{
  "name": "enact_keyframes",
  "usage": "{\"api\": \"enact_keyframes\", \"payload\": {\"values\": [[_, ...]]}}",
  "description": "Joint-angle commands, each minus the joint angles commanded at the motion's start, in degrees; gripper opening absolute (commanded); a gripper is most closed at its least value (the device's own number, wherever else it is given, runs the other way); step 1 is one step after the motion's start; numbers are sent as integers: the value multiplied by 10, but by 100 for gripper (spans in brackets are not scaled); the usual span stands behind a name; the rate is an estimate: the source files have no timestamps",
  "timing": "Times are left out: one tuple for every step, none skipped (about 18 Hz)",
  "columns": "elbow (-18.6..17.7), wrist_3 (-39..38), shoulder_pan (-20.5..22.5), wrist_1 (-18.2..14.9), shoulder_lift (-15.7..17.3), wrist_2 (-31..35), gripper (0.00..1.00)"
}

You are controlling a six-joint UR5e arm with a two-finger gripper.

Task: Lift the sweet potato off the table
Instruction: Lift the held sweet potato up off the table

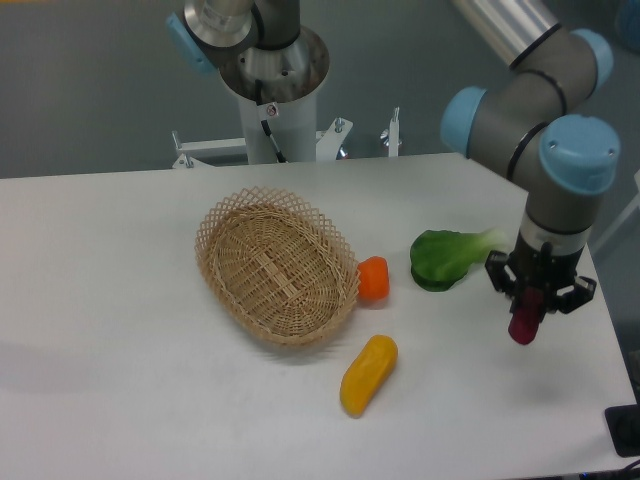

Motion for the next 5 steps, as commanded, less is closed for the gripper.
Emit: {"api": "enact_keyframes", "payload": {"values": [[0,8,0,-4,0,10,17],[0,8,0,-5,0,11,17],[-1,9,0,-4,0,11,17],[-1,8,0,-4,-1,11,17],[-1,8,0,-4,-1,11,17]]}}
